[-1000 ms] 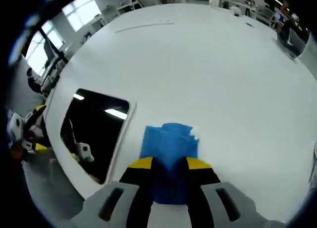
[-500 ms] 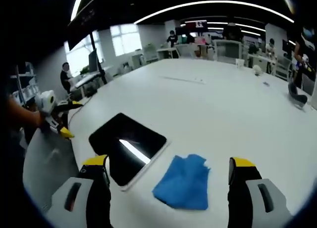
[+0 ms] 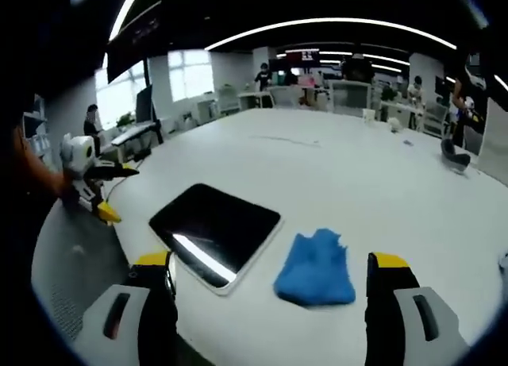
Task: Wipe the mirror surface with the cleaning cloth until all visible marks leave the cleaned area.
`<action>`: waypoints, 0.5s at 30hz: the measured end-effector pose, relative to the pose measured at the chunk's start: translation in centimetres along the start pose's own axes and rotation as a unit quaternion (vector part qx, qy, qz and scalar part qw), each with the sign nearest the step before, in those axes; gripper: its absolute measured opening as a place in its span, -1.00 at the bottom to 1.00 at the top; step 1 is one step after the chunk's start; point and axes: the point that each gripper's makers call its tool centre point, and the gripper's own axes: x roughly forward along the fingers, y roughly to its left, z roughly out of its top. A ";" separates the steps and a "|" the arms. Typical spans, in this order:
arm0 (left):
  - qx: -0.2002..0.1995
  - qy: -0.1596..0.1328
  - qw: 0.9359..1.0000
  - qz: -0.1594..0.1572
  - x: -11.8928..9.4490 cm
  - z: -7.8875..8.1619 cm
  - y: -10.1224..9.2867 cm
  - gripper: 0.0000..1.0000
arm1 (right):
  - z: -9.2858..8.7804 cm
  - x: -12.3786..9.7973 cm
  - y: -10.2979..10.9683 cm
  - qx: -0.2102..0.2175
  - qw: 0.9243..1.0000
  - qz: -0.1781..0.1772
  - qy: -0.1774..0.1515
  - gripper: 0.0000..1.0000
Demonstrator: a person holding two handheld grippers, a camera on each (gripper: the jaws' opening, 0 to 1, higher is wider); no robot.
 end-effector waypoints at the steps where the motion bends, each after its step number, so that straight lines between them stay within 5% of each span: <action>1: 0.000 -0.004 1.000 -0.001 0.0 0.1 0.0 0.99 | -0.2 -0.2 0.0 -0.003 1.000 -0.004 -0.002 1.00; 5: -0.016 0.000 1.000 0.011 -0.2 -0.3 0.7 0.99 | -1.1 -0.9 -1.2 0.009 0.999 -0.037 -0.013 1.00; 7: -0.023 0.004 1.000 0.016 -0.5 -0.6 0.8 0.99 | -2.0 -0.8 -0.8 0.074 0.997 -0.036 -0.007 1.00; 9: -0.011 0.039 0.999 0.035 -0.6 -1.7 1.6 0.99 | -0.8 -1.3 -1.6 0.041 0.997 -0.056 -0.039 1.00; 15: -0.029 0.008 0.999 0.022 -0.4 -0.8 1.3 0.99 | -0.3 -0.7 0.4 0.026 0.999 -0.014 -0.045 1.00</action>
